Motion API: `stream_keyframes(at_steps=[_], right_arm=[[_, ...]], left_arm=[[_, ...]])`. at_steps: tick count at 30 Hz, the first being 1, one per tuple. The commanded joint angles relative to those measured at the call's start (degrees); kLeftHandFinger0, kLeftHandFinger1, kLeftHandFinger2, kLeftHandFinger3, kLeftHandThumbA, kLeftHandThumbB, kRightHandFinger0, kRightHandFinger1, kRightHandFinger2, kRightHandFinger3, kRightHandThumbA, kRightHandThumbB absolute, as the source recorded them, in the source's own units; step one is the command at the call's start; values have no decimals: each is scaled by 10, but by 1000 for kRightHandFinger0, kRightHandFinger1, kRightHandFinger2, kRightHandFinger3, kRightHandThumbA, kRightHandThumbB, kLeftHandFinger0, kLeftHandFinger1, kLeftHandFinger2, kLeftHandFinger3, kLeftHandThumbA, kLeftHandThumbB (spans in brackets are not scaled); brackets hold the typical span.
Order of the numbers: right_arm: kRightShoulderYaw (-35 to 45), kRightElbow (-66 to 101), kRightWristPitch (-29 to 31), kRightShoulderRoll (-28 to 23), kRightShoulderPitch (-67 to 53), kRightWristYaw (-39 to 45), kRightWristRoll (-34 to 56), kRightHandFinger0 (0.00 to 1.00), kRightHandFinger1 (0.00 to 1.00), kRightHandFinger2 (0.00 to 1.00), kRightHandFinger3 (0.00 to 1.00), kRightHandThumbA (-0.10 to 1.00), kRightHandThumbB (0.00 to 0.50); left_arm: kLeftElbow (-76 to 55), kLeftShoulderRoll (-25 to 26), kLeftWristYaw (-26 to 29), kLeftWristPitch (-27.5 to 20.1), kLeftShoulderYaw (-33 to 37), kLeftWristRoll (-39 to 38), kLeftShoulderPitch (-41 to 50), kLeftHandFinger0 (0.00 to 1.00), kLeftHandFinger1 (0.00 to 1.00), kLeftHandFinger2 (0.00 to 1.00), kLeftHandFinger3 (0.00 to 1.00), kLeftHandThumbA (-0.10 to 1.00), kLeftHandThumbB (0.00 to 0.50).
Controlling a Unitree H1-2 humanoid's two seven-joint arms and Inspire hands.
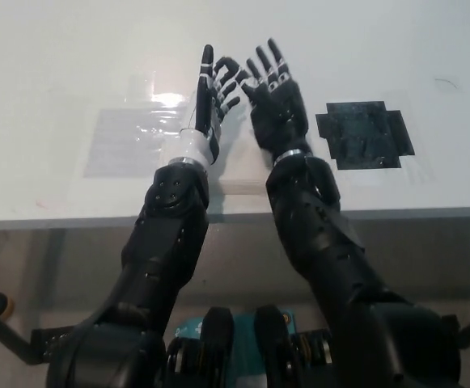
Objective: A stack of napkins is kept in the middle of the table close to the robot and the robot places both its hands sideways on the stack. Then it moves its hands away from each other while pressing down on the napkins to make them smooth
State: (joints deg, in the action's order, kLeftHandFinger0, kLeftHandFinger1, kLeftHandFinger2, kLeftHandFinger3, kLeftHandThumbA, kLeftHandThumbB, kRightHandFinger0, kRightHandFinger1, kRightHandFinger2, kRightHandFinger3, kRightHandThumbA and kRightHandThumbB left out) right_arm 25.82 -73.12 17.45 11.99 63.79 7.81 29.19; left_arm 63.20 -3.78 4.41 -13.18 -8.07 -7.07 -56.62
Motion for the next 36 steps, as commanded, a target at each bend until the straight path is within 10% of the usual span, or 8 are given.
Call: stream_keyframes(at_steps=[1,8,11,36], right_arm=[[14,-41,15,-7,40,34,20,1000,1000,1000,1000,1000,261],[-8,-77,-3,-9,15,9,-13,1000,1000,1000,1000,1000,266],[-20,-84,0,-5,-11,8,-24,1000,1000,1000,1000,1000,288],[-50,-39,63,-88,-49,69,-33,1000,1000,1000,1000,1000,286]], left_arm=[[22,2,14,-45,-9,-9,-44,1000,1000,1000,1000,1000,343],[64,-3,24,-52,-5,6,-41,1000,1000,1000,1000,1000,363],[80,-10,9,-62,-11,-6,-15,1000,1000,1000,1000,1000,287],[72,22,27,-77,42,31,58,1000,1000,1000,1000,1000,323]])
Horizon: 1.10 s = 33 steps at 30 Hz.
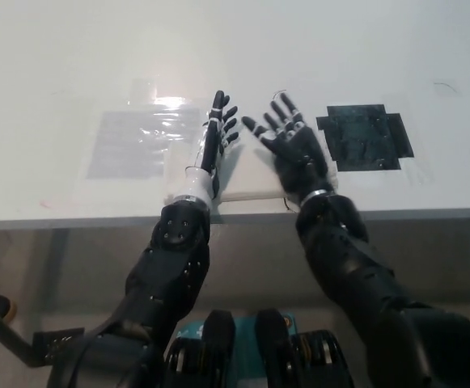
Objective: A stack of napkins is kept in the middle of the table close to the robot and the robot places both its hands sideways on the stack. Then it moves its hands away from each other while pressing down on the napkins to make them smooth
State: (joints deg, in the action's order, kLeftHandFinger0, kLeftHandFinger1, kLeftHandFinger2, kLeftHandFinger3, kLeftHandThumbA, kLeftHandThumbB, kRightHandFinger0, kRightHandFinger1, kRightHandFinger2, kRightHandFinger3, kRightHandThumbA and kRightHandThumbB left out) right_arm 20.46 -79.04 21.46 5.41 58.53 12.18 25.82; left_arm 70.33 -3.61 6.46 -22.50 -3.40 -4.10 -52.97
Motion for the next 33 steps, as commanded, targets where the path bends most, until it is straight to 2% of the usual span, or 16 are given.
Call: stream_keyframes(at_steps=[1,6,12,14,16,19,23,26,29,33], right_arm=[[5,23,22,-25,3,29,3,1000,1000,1000,1000,1000,288],[11,36,21,-37,-7,37,10,1000,1000,1000,1000,1000,244],[36,50,7,-49,-20,74,37,1000,1000,1000,1000,1000,264],[39,52,6,-51,-22,76,37,1000,1000,1000,1000,1000,262],[39,55,8,-54,-26,74,33,1000,1000,1000,1000,1000,264],[39,60,12,-58,-32,73,32,1000,1000,1000,1000,1000,248],[39,69,9,-63,-41,72,34,1000,1000,1000,1000,1000,245],[41,72,11,-67,-48,83,38,1000,1000,1000,1000,1000,237],[41,75,14,-70,-53,78,37,1000,1000,1000,1000,1000,231],[37,109,7,-68,-68,79,37,1000,1000,1000,1000,1000,229]], left_arm=[[-1,23,7,14,-5,1,24,1000,1000,1000,1000,1000,321],[-1,39,8,10,-13,-4,28,1000,1000,1000,1000,1000,356],[-4,68,-12,12,-48,-37,25,1000,1000,1000,1000,1000,356],[-5,77,-17,4,-59,-42,25,1000,1000,1000,1000,1000,325],[-4,90,-27,4,-69,-49,25,1000,1000,1000,1000,1000,340],[-7,110,-36,10,-79,-53,26,1000,1000,1000,1000,1000,337],[-29,133,-57,7,-101,-70,37,1000,1000,1000,1000,1000,287],[-48,148,-70,-4,-108,-73,52,1000,1000,1000,1000,1000,315],[-96,157,-71,22,-114,-79,70,1000,1000,1000,1000,1000,263],[-183,163,-81,50,-99,-68,97,1000,1000,1000,1000,1000,244]])
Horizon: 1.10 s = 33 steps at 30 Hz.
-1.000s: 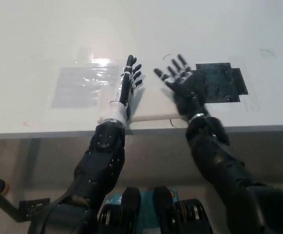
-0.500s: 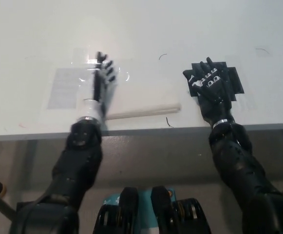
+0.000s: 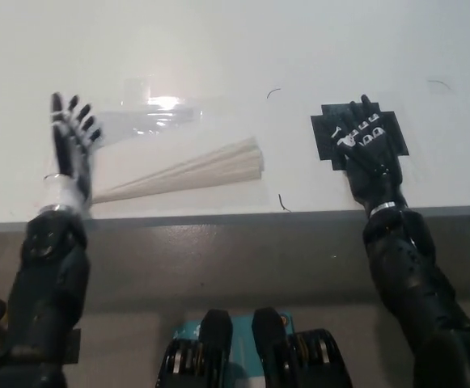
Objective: A stack of napkins is kept in the middle of the table close to the robot and the robot places both its hands sideways on the stack. Then it moves its hands away from each other while pressing down on the napkins to make them smooth
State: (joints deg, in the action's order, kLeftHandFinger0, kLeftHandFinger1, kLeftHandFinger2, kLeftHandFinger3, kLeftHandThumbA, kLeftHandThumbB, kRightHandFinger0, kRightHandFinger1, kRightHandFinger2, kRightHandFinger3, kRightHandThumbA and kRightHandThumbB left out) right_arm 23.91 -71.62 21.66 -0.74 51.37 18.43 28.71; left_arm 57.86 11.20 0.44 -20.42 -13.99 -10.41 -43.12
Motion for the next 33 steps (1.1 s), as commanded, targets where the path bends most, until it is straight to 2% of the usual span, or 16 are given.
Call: stream_keyframes(at_steps=[1,2,3,4,5,7,9,12,13,16,19,22,25,27,29,33], right_arm=[[0,46,3,-6,0,17,7,1000,1000,1000,1000,1000,235],[-5,62,2,-5,-8,19,4,1000,1000,1000,1000,1000,252],[-8,76,1,-2,-14,17,1,1000,1000,1000,1000,1000,255],[-16,117,-4,2,-32,17,-4,1000,1000,1000,1000,1000,258],[-19,128,-7,3,-36,17,-4,1000,1000,1000,1000,1000,260],[-48,271,-34,17,-90,6,-23,1000,1000,1000,1000,1000,271],[-80,435,-71,33,-155,-15,-48,1000,1000,1000,1000,1000,274],[-118,598,-67,44,-225,-19,-95,1000,1000,1000,1000,1000,361],[-133,663,-62,49,-258,-13,-110,1000,1000,1000,1000,1000,363],[-164,772,-45,56,-330,10,-126,1000,1000,1000,1000,1000,322],[-186,837,-30,69,-397,17,-152,1000,1000,1000,1000,1000,334],[-202,871,-19,74,-455,26,-161,1000,1000,1000,1000,1000,336],[-208,882,20,80,-506,33,-179,1000,1000,1000,1000,1000,306],[-208,861,53,84,-527,40,-177,1000,1000,1000,1000,1000,298],[-207,854,53,86,-540,35,-190,1000,1000,1000,1000,1000,326],[-218,831,53,75,-564,26,-193,1000,1000,1000,1000,1000,326]], left_arm=[[-84,15,-31,38,10,-9,6,1000,1000,1000,1000,1000,265],[-125,17,-38,38,23,1,18,1000,1000,1000,1000,1000,296],[-158,16,-42,50,28,1,28,1000,1000,1000,1000,1000,297],[-243,10,-43,84,39,1,53,1000,1000,1000,1000,1000,283],[-265,8,-40,95,41,1,59,1000,1000,1000,1000,1000,280],[-399,10,-59,113,69,11,100,1000,1000,1000,1000,1000,227],[-510,14,-74,124,92,17,148,1000,1000,1000,1000,1000,258],[-633,18,-90,122,118,13,220,1000,1000,1000,1000,1000,277],[-672,18,-93,114,127,17,254,1000,1000,1000,1000,1000,290],[-729,16,-104,104,144,2,321,1000,1000,1000,1000,1000,304],[-752,9,-105,83,158,4,373,1000,1000,1000,1000,1000,344],[-769,-2,-99,59,167,16,417,1000,1000,1000,1000,1000,354],[-774,-7,-94,35,172,41,457,1000,1000,1000,1000,1000,362],[-774,-7,-94,22,176,44,484,1000,1000,1000,1000,1000,328],[-764,-9,-93,6,177,50,495,1000,1000,1000,1000,1000,293],[-739,-6,-90,-15,181,68,515,1000,1000,1000,1000,1000,257]])
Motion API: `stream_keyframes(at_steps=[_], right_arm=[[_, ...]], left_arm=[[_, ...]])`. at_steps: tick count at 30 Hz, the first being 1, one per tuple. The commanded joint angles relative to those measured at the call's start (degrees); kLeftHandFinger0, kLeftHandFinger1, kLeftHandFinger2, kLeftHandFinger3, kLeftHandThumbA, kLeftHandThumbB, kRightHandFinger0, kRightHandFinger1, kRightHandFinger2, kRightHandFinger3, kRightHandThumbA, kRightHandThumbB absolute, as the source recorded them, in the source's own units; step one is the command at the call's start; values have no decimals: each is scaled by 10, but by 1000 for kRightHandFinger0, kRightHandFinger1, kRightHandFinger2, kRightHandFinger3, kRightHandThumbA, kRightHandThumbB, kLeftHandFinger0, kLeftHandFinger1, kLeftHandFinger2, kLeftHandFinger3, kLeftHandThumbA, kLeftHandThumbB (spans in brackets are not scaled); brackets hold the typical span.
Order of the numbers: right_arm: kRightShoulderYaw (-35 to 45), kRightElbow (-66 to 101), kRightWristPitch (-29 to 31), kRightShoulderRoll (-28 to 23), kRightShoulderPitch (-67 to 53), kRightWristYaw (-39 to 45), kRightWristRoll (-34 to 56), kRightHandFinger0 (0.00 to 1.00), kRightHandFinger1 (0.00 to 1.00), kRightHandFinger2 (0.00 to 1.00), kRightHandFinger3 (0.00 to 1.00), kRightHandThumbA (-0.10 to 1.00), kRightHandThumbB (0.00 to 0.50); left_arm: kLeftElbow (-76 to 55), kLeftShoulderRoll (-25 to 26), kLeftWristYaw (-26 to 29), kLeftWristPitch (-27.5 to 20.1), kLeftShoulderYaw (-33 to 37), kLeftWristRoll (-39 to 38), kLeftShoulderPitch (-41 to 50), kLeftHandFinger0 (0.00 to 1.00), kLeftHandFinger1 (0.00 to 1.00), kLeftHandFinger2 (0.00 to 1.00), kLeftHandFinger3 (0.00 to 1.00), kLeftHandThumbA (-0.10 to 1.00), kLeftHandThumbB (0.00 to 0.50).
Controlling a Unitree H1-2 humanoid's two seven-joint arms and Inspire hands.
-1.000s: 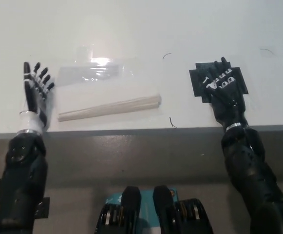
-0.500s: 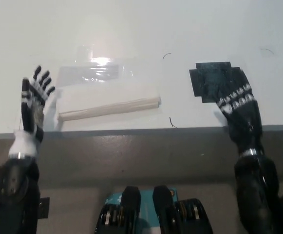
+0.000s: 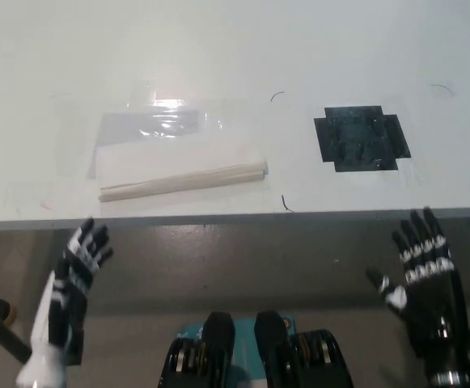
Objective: A stack of napkins is kept in the middle of the table close to the robot and the robot places both its hands sideways on the stack. Then it moves its hands away from each other while pressing down on the napkins to make them smooth
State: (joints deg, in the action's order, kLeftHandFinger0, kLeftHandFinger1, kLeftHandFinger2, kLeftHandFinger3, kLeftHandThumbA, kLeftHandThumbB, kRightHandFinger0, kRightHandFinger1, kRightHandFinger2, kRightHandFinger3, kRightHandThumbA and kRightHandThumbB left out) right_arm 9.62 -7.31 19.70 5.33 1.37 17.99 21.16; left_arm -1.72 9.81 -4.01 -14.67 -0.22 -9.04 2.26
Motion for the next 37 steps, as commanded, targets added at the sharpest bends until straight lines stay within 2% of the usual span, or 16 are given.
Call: stream_keyframes(at_steps=[1,6,8,9,10,11,14,21,27,30,33,37], right_arm=[[-75,174,72,13,-66,27,-117,1000,1000,1000,1000,1000,336],[-78,143,72,9,-64,15,-133,1000,1000,1000,1000,1000,303],[-77,117,72,8,-58,8,-140,1000,1000,1000,1000,1000,297],[-77,112,72,7,-57,6,-143,1000,1000,1000,1000,1000,297],[-73,98,72,7,-51,-1,-150,1000,1000,1000,1000,1000,282],[-67,73,72,5,-42,-8,-153,1000,1000,1000,1000,1000,211],[-62,47,72,2,-29,-22,-161,1000,1000,1000,1000,1000,193],[-56,18,72,-1,-6,-34,-159,1000,1000,1000,1000,1000,209],[-56,8,72,-4,-2,-36,-160,1000,1000,1000,1000,1000,144],[-56,7,72,-1,-2,-41,-160,1000,1000,1000,1000,1000,171],[-57,6,72,-3,-1,-41,-160,1000,1000,1000,1000,1000,155],[-59,8,72,-2,-1,-46,-166,1000,1000,1000,1000,1000,158]], left_arm=[[-129,10,-46,-78,45,53,66,1000,1000,1000,1000,1000,245],[-84,15,-41,-82,47,64,73,1000,1000,1000,1000,1000,237],[-50,18,-36,-86,42,72,71,1000,1000,1000,1000,1000,273],[-44,18,-35,-88,42,74,70,1000,1000,1000,1000,1000,275],[-31,17,-32,-88,39,77,69,1000,1000,1000,1000,1000,292],[-11,16,-29,-88,37,77,64,1000,1000,1000,1000,1000,307],[19,13,-28,-90,34,70,50,1000,1000,1000,1000,1000,314],[30,8,-25,-60,27,64,34,1000,1000,1000,1000,1000,327],[30,9,-26,-59,25,63,30,1000,1000,1000,1000,1000,289],[28,8,-24,-54,24,68,29,1000,1000,1000,1000,1000,294],[27,8,-24,-50,25,69,29,1000,1000,1000,1000,1000,319],[26,7,-21,-47,24,75,29,1000,1000,1000,1000,1000,322]])
